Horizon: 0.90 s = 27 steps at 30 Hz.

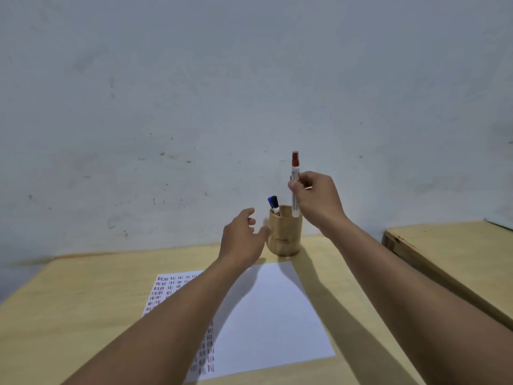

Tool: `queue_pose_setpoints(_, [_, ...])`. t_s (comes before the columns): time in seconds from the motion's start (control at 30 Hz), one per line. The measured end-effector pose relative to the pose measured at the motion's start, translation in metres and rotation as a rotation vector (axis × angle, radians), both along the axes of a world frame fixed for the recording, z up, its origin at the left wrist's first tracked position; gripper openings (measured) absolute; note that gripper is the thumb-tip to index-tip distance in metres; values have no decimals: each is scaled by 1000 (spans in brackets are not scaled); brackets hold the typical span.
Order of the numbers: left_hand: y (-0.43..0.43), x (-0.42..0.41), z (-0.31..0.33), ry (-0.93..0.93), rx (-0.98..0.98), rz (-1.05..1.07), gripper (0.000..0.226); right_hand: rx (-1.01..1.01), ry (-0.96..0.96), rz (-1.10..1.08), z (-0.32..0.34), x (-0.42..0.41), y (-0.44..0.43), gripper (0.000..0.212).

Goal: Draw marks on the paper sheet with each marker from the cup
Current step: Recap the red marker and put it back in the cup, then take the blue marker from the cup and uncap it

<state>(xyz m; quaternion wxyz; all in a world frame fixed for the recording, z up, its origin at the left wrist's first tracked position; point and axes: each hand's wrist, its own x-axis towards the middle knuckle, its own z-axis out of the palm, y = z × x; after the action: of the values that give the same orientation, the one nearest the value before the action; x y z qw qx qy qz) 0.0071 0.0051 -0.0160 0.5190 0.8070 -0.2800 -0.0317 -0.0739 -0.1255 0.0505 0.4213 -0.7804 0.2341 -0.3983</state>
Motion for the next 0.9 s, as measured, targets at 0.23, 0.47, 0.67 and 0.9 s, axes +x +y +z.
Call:
queue_pose_setpoints(0.23, [-43,5,-24,19,110,-60,70,-120,119,-60,-16,23,-34,22])
queue_pose_setpoints(0.47, [-58,7,-31,-24,105,-44,56,-134,391,-32,-41,39,-48,24])
queue_pose_setpoints(0.67, [-64,10,-38,-55,132,-12,36,-225,252,-40,-40,46,-47,17])
queue_pose_setpoints(0.9, [-63,13,-42,-53,137,-12,37,-400,472,220,-27,53,-46,52])
